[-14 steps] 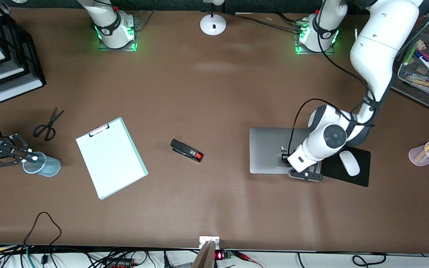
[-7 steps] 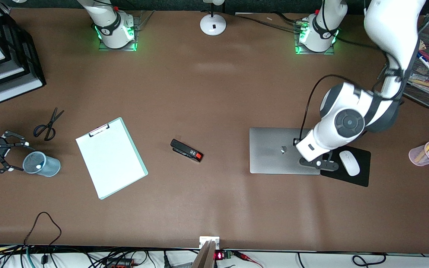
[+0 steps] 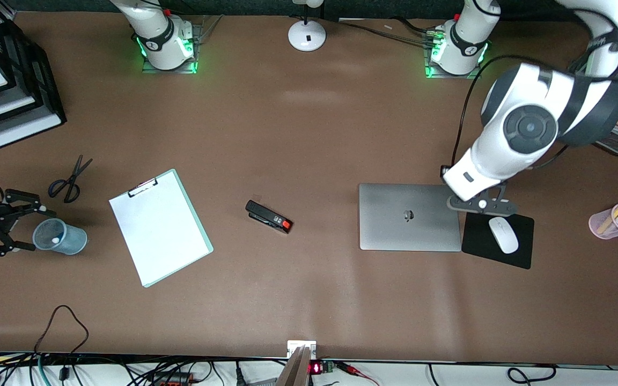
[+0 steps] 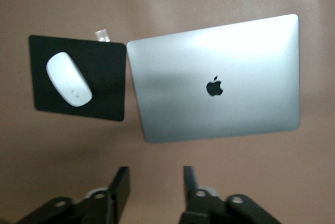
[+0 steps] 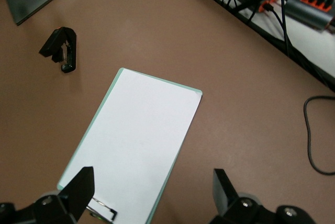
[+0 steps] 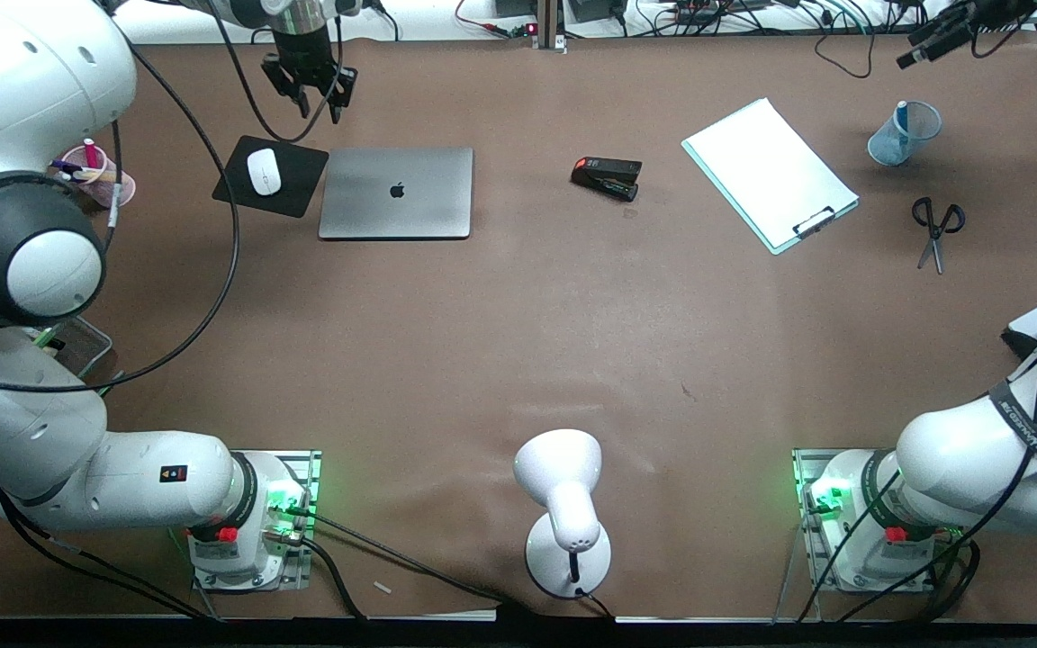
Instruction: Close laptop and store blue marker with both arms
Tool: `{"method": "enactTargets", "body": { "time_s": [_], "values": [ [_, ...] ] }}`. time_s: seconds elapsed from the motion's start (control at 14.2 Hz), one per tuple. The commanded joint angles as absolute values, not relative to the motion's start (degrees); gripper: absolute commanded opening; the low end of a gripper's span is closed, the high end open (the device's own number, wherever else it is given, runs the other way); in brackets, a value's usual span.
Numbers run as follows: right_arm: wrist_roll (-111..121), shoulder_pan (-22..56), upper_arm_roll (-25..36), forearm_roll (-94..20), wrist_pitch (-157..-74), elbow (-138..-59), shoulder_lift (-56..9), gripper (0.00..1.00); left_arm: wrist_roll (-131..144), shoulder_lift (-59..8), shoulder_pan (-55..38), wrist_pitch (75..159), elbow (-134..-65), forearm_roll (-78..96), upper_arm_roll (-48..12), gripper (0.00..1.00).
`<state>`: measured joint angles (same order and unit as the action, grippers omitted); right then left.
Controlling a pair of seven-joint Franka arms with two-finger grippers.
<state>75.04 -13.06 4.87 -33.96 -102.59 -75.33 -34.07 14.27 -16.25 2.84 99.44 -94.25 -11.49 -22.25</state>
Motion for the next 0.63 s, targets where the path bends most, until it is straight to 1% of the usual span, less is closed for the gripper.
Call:
{"method": "enactTargets", "body": {
  "time_s": [0.0,0.07,0.21,0.28,0.42,0.56],
  "values": [
    [58.68,-10.2,4.84,-27.1,-101.87,-75.32,-31.03,1.0,13.18,-14.33,4.21,90.65,-87.84,-10.38,-22.33,1.0],
    [53.58,-8.89,4.83,-24.9,-101.87,-75.32,-29.81,1.0,12.75,-14.41,5.26,87.92,-84.84,-9.59,-22.32,1.0],
    [42.78,-5.29,4.92,-19.28,-100.47,-75.32,-27.0,1.0,12.48,-14.59,6.06,86.14,-81.23,-9.32,-22.24,1.0],
    [35.84,-4.06,4.92,-16.55,-97.76,-75.32,-25.85,1.0,12.48,-14.5,7.63,85.87,-80.86,-9.06,-22.58,1.0],
    [24.92,-1.42,4.83,-11.45,-94.49,-75.41,-22.96,1.0,10.83,-13.54,10.18,85.95,-79.98,-1.98,-21.37,1.0],
    [14.13,1.74,4.92,-6.53,-90.64,-76.02,-20.05,1.0,6.7,-11.26,9.24,86.13,-81.81,0.35,-17.25,1.0]
  ]
}}
